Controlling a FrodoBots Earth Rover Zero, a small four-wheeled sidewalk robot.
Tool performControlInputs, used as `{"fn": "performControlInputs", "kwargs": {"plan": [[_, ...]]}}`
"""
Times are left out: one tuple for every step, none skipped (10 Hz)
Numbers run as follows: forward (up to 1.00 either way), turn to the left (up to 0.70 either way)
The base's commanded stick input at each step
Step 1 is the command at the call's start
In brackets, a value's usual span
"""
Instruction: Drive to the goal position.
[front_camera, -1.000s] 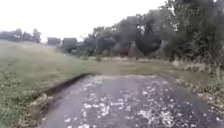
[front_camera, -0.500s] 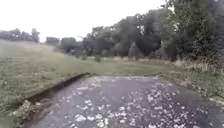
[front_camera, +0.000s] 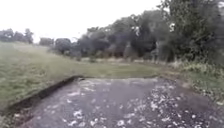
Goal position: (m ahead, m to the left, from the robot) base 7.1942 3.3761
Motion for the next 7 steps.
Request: {"fn": "performControlInputs", "kwargs": {"plan": [[0.70, -0.27], [0.70, -0.26], [0.70, -0.26], [0.70, -0.26], [0.70, -0.22], [0.70, -0.11], [0.70, 0.00]]}}
